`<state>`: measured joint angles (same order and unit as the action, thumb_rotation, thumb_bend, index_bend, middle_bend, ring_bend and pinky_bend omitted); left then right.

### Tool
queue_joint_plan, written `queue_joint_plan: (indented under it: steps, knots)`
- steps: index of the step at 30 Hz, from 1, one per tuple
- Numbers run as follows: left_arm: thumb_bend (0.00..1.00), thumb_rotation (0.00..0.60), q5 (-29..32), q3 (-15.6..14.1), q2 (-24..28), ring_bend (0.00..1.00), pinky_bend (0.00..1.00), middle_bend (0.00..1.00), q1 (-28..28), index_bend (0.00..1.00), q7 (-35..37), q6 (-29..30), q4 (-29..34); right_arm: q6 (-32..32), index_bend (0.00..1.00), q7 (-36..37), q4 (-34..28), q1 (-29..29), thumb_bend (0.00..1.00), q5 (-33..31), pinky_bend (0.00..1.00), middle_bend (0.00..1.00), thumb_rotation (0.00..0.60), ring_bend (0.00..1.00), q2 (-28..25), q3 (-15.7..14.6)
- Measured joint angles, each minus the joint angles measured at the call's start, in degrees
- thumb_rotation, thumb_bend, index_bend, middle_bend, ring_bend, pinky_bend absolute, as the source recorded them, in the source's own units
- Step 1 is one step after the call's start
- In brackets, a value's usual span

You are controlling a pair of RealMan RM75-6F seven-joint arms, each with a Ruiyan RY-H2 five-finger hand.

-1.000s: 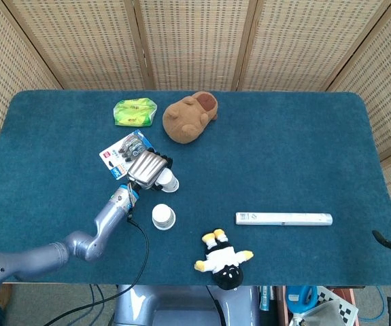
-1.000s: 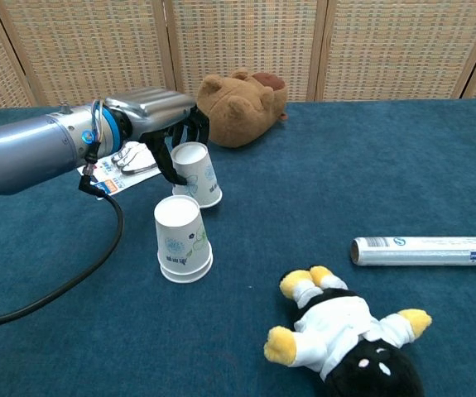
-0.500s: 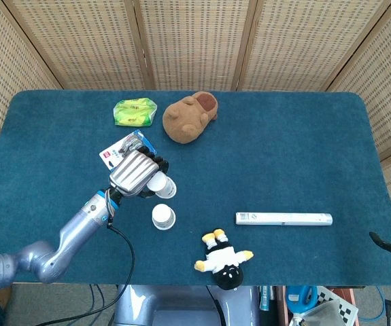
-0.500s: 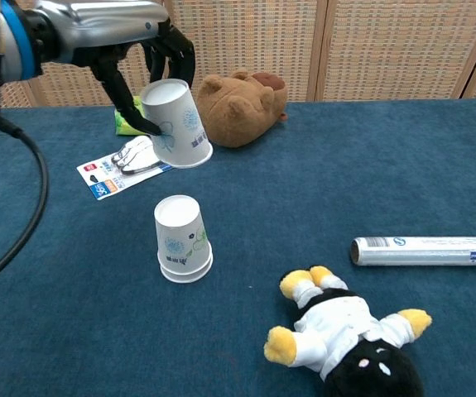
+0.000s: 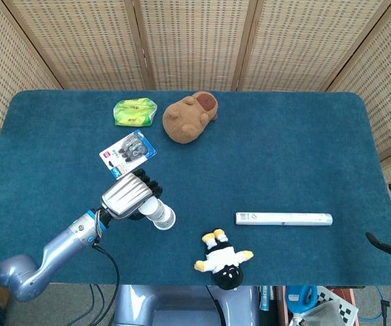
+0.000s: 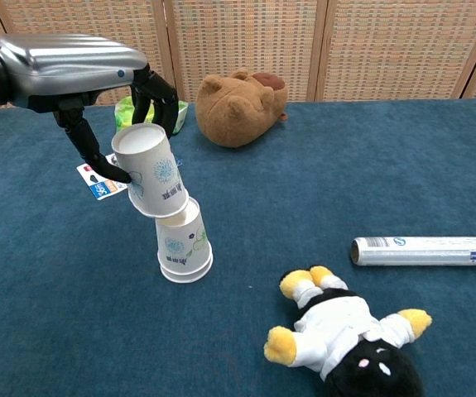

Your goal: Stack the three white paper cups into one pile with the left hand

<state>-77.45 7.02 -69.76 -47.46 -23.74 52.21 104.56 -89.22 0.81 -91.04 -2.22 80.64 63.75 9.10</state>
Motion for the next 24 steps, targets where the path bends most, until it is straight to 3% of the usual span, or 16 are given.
queue_joint_plan:
  steps: [11,15,18,20,22,24]
  knots:
    - [0.16,0.6,-0.7,-0.5,-2.7,0.4,0.28,0.44,-0.7,0.48,0.1,-0.2,-1.8,-0.3,0.0,0.9,0.0,0.3,0.0,0.0,0.0,0.0,0.6,0.0,-0.4,0.1]
    - [0.16,0.6,0.1,-0.7,-3.4,0.32,0.26,0.37,-1.0,0.48,-0.8,-0.6,-2.2,-0.4,0.0,1.1,0.0,0.4,0.0,0.0,0.0,0.0,0.6,0.0,-0.5,0.1]
    - [0.16,0.6,0.5,-0.7,-4.1,0.16,0.21,0.17,-1.2,0.31,-1.3,-0.8,-2.3,-0.4,0.0,1.2,0.0,0.4,0.0,0.0,0.0,0.0,0.6,0.0,-0.6,0.1]
    - [0.16,0.6,0.5,-0.8,-4.5,0.03,0.14,0.02,-1.3,0.08,-1.1,-0.9,-2.4,-0.4,0.0,1.3,0.0,0.4,0.0,0.0,0.0,0.0,0.6,0.0,-0.7,0.1]
    - [0.16,0.6,0.4,-0.9,-4.6,0.0,0.11,0.0,-1.4,0.01,-0.6,-1.1,-2.4,-0.3,0.0,1.4,0.1,0.4,0.0,0.0,0.0,0.0,0.6,0.0,-0.7,0.1]
    - [0.16,0.6,0.4,-0.9,-4.4,0.0,0.09,0.0,-1.6,0.0,-0.2,-1.4,-2.2,-0.3,0.0,1.4,0.1,0.4,0.0,-0.1,0.0,0.0,0.6,0.0,-0.7,0.1]
